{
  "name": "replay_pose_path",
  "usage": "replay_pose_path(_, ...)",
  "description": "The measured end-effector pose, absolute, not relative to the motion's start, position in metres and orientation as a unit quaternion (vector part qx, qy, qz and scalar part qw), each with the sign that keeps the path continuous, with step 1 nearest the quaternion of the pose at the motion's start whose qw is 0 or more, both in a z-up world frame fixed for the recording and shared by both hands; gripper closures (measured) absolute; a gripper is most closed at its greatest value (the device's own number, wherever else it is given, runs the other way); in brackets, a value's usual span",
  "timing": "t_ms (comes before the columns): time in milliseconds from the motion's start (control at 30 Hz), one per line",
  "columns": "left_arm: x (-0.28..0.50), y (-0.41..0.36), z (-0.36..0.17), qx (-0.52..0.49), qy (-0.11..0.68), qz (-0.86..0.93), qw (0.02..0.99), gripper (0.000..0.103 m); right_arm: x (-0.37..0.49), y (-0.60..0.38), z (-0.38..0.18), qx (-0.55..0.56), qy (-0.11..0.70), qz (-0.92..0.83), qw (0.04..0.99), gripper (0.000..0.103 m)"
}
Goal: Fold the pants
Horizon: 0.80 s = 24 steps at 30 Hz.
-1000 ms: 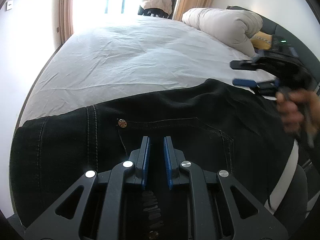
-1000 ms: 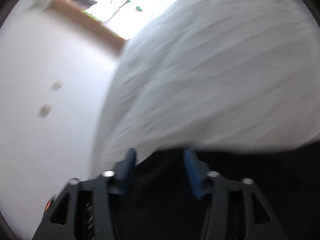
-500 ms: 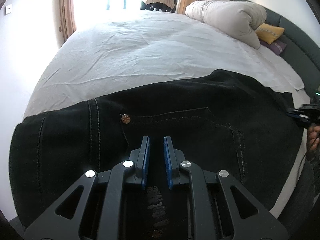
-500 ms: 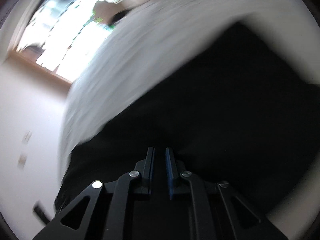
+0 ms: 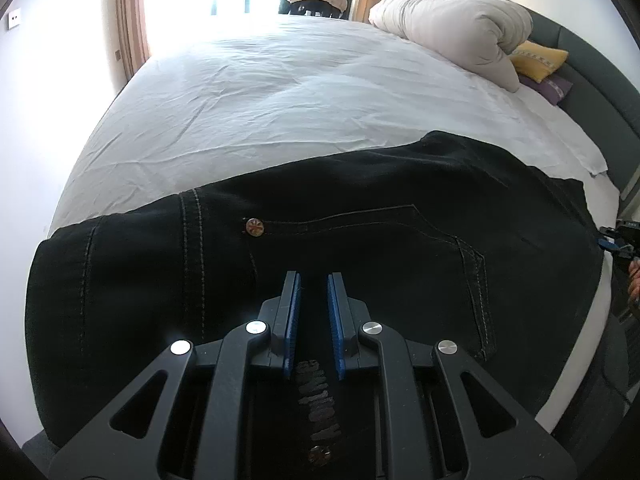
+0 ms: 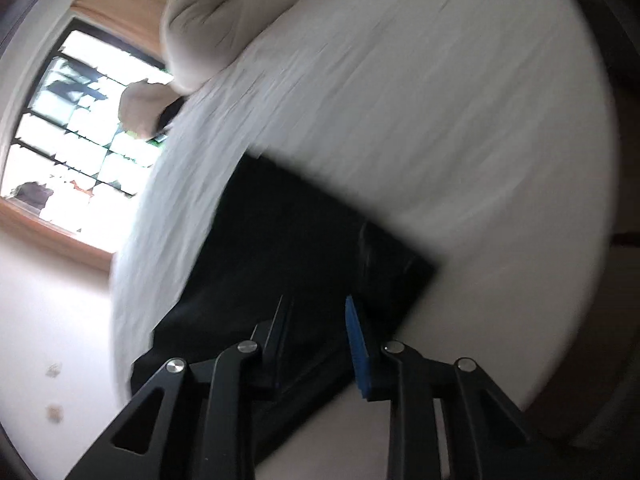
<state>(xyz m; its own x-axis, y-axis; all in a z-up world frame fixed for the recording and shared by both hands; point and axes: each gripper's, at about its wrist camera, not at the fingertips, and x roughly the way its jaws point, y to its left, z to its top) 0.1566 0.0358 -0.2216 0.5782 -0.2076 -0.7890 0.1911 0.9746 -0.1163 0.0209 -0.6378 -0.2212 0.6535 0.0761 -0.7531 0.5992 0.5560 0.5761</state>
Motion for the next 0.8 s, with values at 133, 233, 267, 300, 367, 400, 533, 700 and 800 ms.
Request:
replay_pose_path(133,0.154,0.028,-0.217,0.0,0.444,-0.102,0.89,0.089,0.019,-0.625,-0.196,0.451,0.342,-0.11,0.817,0.04)
replay_pose_path(233,0.153,0.024,-0.219,0.006,0.445,-0.101,0.89,0.089,0.031,-0.623,-0.211,0.443,0.371,-0.104,0.809,0.037)
replay_pose_path(267,0.153,0.025,-0.22,0.005,0.445,-0.102,0.889,0.089,0.032,-0.629,-0.223,0.449,0.382,-0.127,0.798,0.037)
replay_pose_path(300,0.153,0.027,-0.219,0.003,0.447,-0.104,0.888,0.089,0.03,-0.634,-0.234,0.462,0.382,-0.146,0.787,0.049)
replay_pose_path(367,0.154,0.029,-0.219,0.003,0.45,-0.102,0.887,0.089,0.03,-0.645,-0.239,0.488,0.361,-0.171,0.776,0.055)
replay_pose_path(400,0.154,0.031,-0.218,0.002,0.452,-0.098,0.887,0.089,0.024,-0.645,-0.233,0.471,0.368,-0.208,0.775,0.049)
replay_pose_path(533,0.151,0.028,-0.2,-0.018,0.444,-0.096,0.891,0.089,0.001,-0.646,-0.207,0.464,0.331,-0.226,0.79,0.041)
replay_pose_path(700,0.158,-0.013,-0.186,-0.003,0.432,-0.155,0.888,0.089,-0.003,-0.648,-0.227,0.508,0.339,-0.178,0.772,0.041)
replay_pose_path(800,0.17,-0.031,-0.202,0.003,0.453,-0.17,0.875,0.089,0.011,-0.648,-0.236,0.52,0.361,-0.169,0.755,0.04)
